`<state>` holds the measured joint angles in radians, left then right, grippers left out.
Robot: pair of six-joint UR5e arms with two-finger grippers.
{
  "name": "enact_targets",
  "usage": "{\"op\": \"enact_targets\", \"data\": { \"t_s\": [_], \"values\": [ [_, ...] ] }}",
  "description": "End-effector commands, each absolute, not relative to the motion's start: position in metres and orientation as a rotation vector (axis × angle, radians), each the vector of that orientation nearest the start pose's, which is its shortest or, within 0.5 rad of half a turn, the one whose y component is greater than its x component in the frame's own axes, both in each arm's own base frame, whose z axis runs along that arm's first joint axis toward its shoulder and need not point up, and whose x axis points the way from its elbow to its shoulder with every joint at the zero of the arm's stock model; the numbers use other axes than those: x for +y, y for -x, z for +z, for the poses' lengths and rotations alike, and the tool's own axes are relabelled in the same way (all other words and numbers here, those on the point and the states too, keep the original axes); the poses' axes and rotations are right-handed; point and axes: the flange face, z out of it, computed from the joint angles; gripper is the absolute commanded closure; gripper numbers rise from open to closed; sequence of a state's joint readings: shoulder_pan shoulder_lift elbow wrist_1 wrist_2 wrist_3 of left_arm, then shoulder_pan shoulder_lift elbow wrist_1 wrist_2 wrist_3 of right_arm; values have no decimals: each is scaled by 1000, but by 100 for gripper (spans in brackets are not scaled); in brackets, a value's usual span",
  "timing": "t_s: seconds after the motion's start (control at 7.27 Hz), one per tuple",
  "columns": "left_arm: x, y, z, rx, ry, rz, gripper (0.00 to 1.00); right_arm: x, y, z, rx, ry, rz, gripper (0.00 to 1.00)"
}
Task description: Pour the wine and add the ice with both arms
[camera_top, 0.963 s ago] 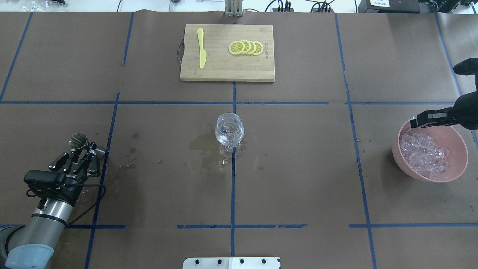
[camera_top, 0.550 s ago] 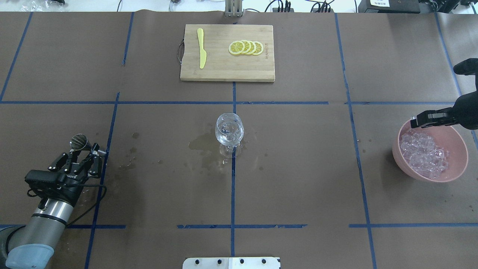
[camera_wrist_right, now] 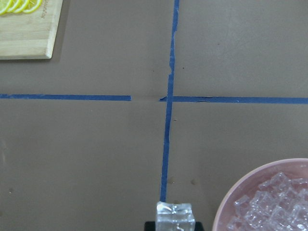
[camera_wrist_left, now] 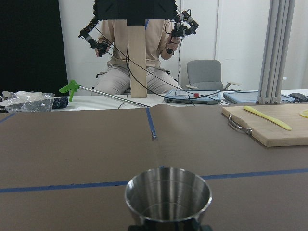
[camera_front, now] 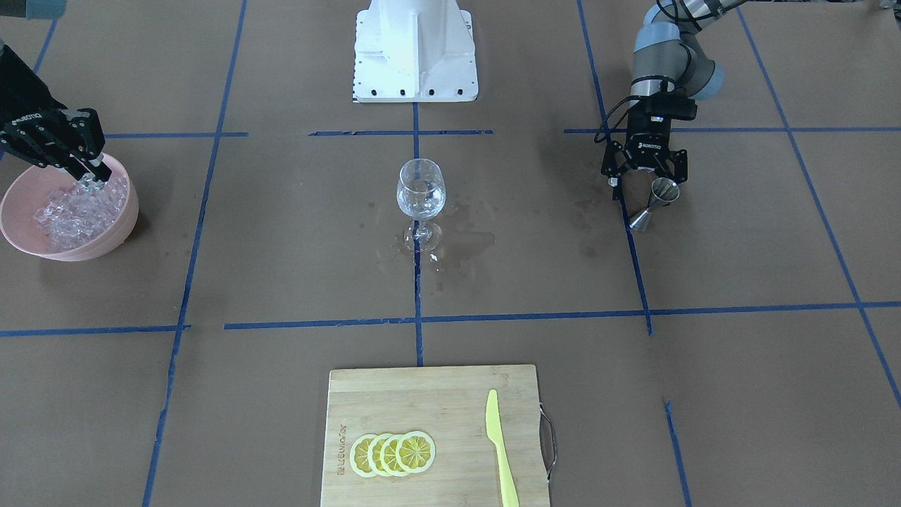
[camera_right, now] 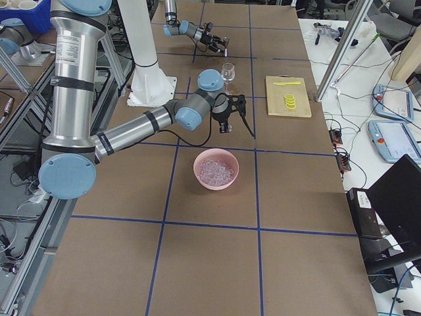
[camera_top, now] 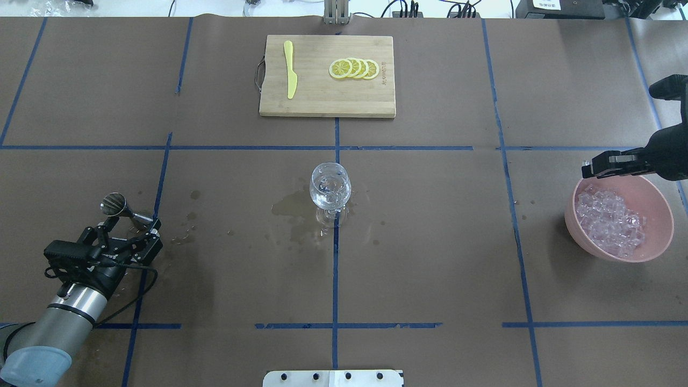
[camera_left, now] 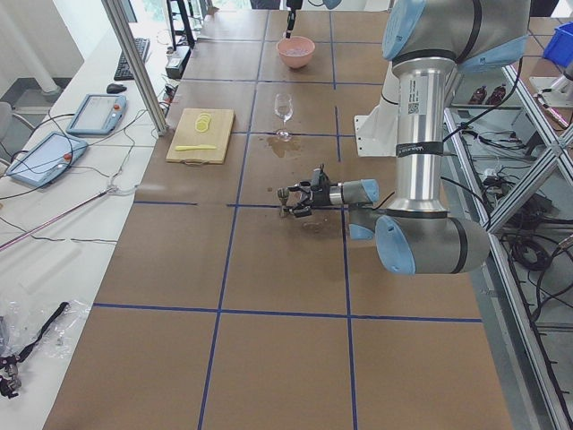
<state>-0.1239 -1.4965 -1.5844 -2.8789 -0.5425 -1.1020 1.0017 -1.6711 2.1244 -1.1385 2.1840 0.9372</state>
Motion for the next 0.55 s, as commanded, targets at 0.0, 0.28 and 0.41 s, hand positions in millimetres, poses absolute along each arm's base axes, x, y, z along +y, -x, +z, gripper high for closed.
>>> {"op": "enact_targets", "data": {
  "t_s": [0.0, 0.28, 0.41],
  "values": [
    [-268, -399, 537, 819, -1125, -308, 1, -414, 180, 342, -1104, -198, 113, 100],
    [-260, -362, 516, 828, -1068, -244, 1, -414, 182, 321, -1143, -208, 94, 100],
    [-259, -358, 500, 792, -1057, -217, 1, -417, 186, 308, -1167, -211, 73, 100]
  ]
}}
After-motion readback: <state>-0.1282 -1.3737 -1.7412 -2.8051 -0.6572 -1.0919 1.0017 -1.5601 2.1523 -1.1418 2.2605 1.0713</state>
